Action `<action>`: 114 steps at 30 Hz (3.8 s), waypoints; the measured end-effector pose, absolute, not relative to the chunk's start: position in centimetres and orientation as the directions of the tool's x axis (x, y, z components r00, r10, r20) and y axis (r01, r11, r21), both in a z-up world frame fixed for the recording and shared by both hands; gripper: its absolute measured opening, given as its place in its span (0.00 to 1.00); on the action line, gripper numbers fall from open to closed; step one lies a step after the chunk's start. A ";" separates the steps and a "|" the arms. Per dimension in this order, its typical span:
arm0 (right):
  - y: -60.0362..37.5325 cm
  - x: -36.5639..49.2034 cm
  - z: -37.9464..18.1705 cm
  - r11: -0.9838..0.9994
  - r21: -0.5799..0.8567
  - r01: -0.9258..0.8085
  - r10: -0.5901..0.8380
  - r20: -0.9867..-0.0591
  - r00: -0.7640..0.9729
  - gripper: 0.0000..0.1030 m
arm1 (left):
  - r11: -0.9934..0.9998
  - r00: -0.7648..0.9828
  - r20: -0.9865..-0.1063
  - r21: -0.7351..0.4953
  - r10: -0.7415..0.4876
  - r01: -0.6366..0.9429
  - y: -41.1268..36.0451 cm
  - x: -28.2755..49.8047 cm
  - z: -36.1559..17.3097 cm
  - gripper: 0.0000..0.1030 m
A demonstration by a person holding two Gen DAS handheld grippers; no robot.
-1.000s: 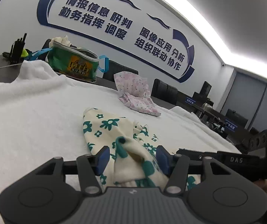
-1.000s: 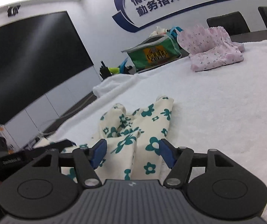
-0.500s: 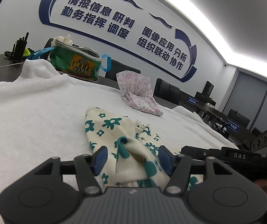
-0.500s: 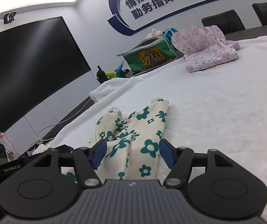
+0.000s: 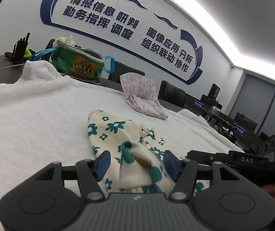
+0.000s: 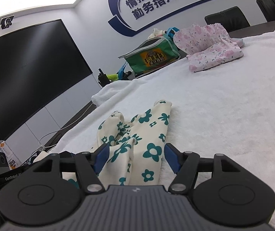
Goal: Fold clothes
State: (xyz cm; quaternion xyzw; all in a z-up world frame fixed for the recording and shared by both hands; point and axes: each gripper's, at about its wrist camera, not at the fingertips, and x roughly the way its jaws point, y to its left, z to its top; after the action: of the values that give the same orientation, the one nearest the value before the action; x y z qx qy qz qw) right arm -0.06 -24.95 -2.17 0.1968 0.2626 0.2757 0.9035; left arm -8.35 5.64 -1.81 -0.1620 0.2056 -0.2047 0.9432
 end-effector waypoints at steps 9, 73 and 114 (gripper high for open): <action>-24.7 -0.2 -2.1 0.765 0.494 -0.413 0.613 -0.362 0.702 0.63 | 0.863 0.836 -0.309 -0.389 -0.453 0.323 5.8 -8.6 -1.7 0.59; -19.7 -2.7 -0.8 0.874 0.145 -0.464 0.469 -0.499 0.729 0.25 | 0.938 0.870 -0.351 -0.169 -0.346 0.304 2.4 -12.6 -1.8 0.29; -18.8 -4.1 0.9 0.892 0.126 -0.434 0.443 -0.434 0.784 0.66 | 0.786 0.900 -0.201 0.437 -0.388 0.437 7.8 -17.0 1.3 0.85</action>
State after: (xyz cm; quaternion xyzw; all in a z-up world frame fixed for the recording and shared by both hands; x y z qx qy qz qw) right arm -4.15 -18.81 0.94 0.0097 0.2322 0.2322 0.9445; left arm -16.97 7.84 1.29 0.2432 0.0503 -0.2184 0.9437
